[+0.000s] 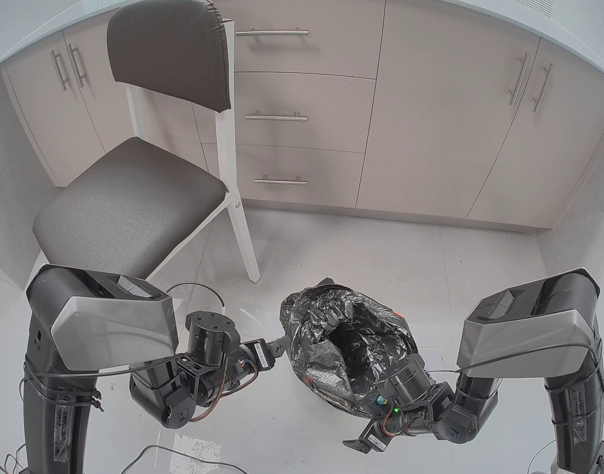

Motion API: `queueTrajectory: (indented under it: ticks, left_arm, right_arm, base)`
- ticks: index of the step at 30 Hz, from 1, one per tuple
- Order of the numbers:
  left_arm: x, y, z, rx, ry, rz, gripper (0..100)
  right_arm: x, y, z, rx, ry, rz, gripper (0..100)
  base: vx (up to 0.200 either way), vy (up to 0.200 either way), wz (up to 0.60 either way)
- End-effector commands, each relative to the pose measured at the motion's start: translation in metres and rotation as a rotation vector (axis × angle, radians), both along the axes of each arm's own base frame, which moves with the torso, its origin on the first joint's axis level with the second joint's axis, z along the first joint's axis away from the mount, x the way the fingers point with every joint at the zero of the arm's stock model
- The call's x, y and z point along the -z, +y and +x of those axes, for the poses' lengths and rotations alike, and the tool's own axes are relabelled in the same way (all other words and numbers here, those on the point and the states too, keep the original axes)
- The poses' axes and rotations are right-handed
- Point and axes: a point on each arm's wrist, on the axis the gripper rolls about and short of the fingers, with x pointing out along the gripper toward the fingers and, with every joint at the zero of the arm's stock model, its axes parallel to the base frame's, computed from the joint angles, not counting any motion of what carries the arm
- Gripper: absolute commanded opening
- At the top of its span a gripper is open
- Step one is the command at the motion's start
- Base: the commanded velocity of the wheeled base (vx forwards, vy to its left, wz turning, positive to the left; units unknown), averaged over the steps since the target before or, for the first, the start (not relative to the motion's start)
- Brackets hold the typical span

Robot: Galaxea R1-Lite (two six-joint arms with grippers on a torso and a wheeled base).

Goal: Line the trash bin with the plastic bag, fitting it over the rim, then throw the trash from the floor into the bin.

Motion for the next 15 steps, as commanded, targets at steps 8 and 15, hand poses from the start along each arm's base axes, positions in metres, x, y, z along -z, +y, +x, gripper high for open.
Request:
queueTrajectory:
  ticks: [8, 15]
  left_arm:
    - [0.0004, 0.0, 0.0, 0.0, 0.001, 0.0, 100]
    - [0.0004, 0.0, 0.0, 0.0, 0.001, 0.0, 100]
  right_arm:
    - [0.0019, -0.0092, -0.0093, 0.01, 0.027, -0.018, 100]
    - [0.0017, -0.0107, -0.007, 0.025, 0.033, -0.006, 100]
  base:
    - [0.0, 0.0, 0.0]
    - [0.0, 0.0, 0.0]
